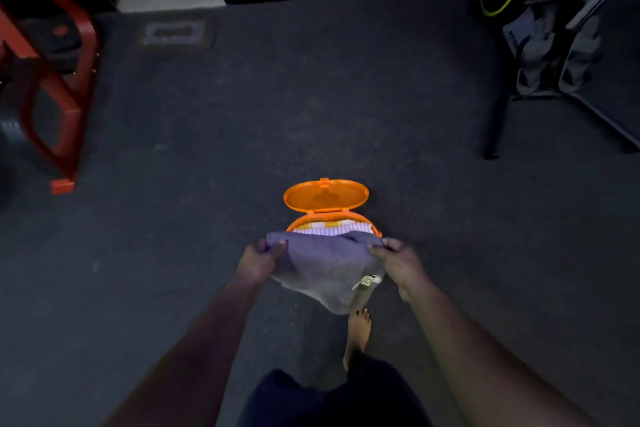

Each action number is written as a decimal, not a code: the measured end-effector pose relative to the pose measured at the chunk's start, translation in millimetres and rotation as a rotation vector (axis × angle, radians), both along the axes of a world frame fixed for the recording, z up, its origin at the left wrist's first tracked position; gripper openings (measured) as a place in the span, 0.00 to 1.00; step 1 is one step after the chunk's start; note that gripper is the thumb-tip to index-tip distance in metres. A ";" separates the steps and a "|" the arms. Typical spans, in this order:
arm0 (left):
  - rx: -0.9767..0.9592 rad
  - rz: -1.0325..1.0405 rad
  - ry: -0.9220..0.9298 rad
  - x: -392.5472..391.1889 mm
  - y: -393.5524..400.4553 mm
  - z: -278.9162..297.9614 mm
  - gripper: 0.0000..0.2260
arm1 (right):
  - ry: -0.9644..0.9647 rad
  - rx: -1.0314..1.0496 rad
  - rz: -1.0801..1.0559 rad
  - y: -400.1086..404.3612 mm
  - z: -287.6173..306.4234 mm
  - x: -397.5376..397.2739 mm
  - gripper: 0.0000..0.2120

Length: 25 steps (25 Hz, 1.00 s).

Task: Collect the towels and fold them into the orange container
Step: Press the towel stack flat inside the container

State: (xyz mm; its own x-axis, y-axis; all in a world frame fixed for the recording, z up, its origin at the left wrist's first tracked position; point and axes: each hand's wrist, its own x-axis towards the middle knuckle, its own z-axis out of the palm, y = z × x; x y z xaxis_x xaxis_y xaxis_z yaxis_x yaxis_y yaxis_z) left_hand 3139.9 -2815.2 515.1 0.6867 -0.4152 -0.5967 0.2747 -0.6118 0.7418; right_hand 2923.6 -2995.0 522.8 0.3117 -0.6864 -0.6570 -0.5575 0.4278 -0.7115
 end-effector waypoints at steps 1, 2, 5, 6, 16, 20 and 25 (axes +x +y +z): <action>0.020 0.005 -0.011 1.6 -9.7 -18.8 0.07 | 0.022 -0.019 0.015 -11.3 -17.7 2.2 0.02; 0.025 0.009 -0.010 4.7 -19.9 -37.3 0.09 | 0.031 -0.036 0.035 -22.9 -35.8 6.1 0.03; -0.009 0.036 -0.003 18.0 -46.2 -88.4 0.13 | 0.010 -0.062 0.053 -51.1 -86.3 25.5 0.10; -0.056 0.049 0.007 22.3 -54.4 -102.8 0.13 | -0.016 -0.070 0.042 -59.5 -102.8 32.1 0.10; -0.114 0.072 0.105 33.4 -72.3 -357.5 0.10 | -0.110 -0.049 -0.053 -79.5 -349.9 41.7 0.08; 0.147 0.166 0.366 12.1 -52.9 -450.0 0.05 | 0.179 0.220 0.052 -51.5 -431.2 25.0 0.20; 0.272 0.069 0.301 17.0 -58.4 -471.7 0.06 | 0.368 -0.035 0.107 -56.1 -457.7 30.7 0.05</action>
State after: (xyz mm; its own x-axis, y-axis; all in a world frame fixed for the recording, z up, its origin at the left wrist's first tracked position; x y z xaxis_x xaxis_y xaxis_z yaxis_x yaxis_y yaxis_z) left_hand 3156.9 -2873.7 43.4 0.4856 -0.1730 -0.8569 0.5022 -0.7471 0.4355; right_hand 2954.3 -3051.1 65.1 0.1301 -0.6866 -0.7153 -0.8185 0.3328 -0.4682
